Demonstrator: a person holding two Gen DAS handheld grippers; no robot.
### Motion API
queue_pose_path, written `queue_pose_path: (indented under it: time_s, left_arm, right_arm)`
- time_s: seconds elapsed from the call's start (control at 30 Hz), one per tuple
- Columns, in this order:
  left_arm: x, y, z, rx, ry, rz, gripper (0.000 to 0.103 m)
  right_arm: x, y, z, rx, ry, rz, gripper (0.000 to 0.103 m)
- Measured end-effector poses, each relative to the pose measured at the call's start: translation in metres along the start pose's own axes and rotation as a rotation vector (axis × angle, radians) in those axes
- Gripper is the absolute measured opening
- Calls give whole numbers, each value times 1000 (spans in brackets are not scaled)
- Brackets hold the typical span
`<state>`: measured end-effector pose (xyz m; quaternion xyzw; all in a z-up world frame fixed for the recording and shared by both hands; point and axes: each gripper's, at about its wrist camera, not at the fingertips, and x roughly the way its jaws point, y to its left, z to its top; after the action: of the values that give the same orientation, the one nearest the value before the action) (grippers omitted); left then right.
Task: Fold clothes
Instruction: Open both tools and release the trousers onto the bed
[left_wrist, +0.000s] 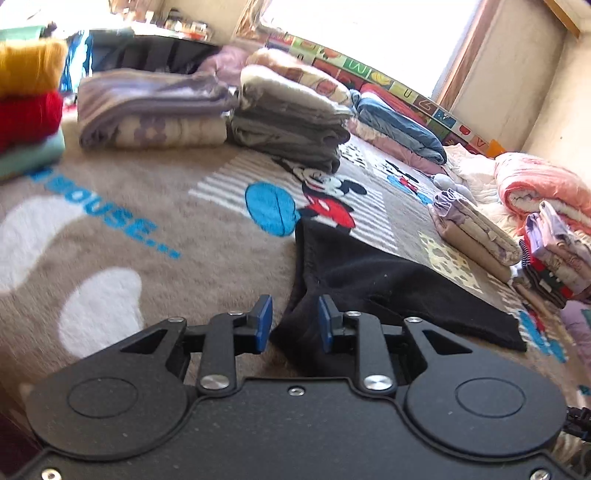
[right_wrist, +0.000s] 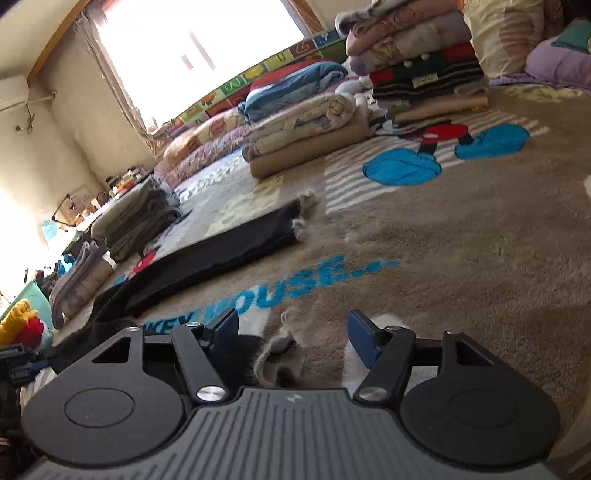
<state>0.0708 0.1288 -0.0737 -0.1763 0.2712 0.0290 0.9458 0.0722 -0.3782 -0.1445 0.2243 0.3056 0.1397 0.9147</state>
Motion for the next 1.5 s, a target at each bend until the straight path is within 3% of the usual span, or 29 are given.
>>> queue_pose_path:
  time_s: [0.03,0.07,0.1,0.2,0.33,0.43,0.47,0.53,0.67,0.9,1.03,1.27,1.4,1.5]
  left_arm:
    - [1,-3,-1,20,-6,14,24]
    - [3,-4,-1,33,-12,32,24]
    - [4,-6,-2,42,-17,40,24]
    - [7,-13,-2,70,-27,25,24]
    - [12,-40,-11,134,0,-119,24]
    - [21,-59,-22,168,45,-204,24]
    - [25,-64,-25,178,62,-224,24]
    - [31,-72,-30,187,87,-258,24]
    - [42,-84,-36,192,142,-330,24]
    - [45,-108,-52,283,191,-410,24]
    - [46,-114,-61,328,208,-421,24]
    - [46,-114,-65,335,216,-417,24]
    - [47,-114,-65,332,218,-412,24]
    - [48,-116,-66,338,222,-416,24]
  right_arm:
    - [4,3,-2,-19,29,14,59]
    - [7,10,-4,-62,39,16,47]
    - [6,20,-6,-130,34,0,24]
    - [-7,75,-25,-537,-58,-64,24]
    - [-8,125,-64,-932,-48,-45,25]
    - [-6,144,-88,-1086,32,6,29]
    - [-7,147,-92,-1109,48,17,36]
    - [-11,150,-94,-1116,54,20,40]
    - [-24,144,-81,-1019,8,28,47]
    - [-36,107,-46,-685,-64,53,53]
    - [-34,68,-23,-363,-76,117,67]
    - [-1,-22,-11,326,0,255,68]
    - [11,-49,-15,529,37,342,59]
    - [15,-56,-19,591,49,352,42]
